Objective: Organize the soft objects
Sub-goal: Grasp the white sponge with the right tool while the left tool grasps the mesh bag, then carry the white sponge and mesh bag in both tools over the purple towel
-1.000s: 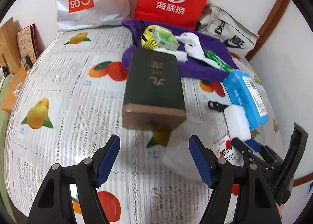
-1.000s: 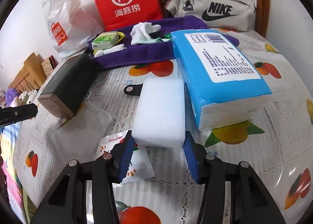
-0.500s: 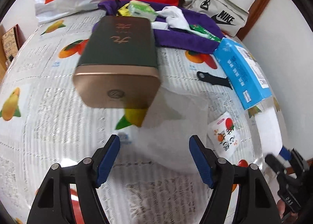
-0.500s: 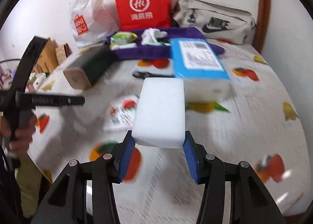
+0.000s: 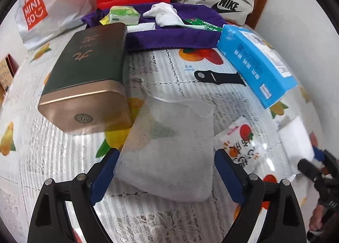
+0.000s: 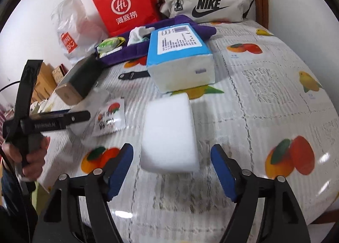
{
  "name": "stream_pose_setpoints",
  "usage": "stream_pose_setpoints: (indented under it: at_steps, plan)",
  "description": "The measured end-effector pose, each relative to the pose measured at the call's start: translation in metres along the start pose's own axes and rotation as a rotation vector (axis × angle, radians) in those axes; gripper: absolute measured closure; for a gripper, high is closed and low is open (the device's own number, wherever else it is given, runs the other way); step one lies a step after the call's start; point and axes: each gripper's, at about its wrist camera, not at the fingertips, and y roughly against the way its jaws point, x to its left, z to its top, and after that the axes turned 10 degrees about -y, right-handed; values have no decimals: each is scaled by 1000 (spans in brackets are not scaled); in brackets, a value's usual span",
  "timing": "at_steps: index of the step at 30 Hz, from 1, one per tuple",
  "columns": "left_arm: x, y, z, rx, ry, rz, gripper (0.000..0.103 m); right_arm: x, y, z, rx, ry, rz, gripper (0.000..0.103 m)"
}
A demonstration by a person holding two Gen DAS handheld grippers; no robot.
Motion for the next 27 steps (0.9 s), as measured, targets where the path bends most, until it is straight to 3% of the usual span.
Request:
stream_pose_setpoints:
  at_steps: [4, 8, 13, 15, 18, 20, 27]
  plan:
    - [-7, -4, -1, -4, -56, 53, 13, 6, -10, 5, -3, 50, -30, 28]
    - [-8, -4, 0, -15, -69, 51, 16, 12, -16, 3, 5, 99, -47, 28]
    - [-4, 1, -2, -59, -53, 65, 44, 9, -21, 0, -21, 112, -74, 32]
    - [-1, 5, -6, -69, -50, 57, 66, 8, -20, 0, -34, 122, -105, 51]
    - [5, 8, -7, -72, -43, 3, 89, 1, -14, 4, -15, 86, -74, 53]
    - [10, 10, -9, -73, -20, -39, 92, -1, -10, 5, -14, 76, -60, 53]
    - [11, 26, -26, -91, 24, -58, 94, 8, 8, 2, -42, 104, -74, 53]
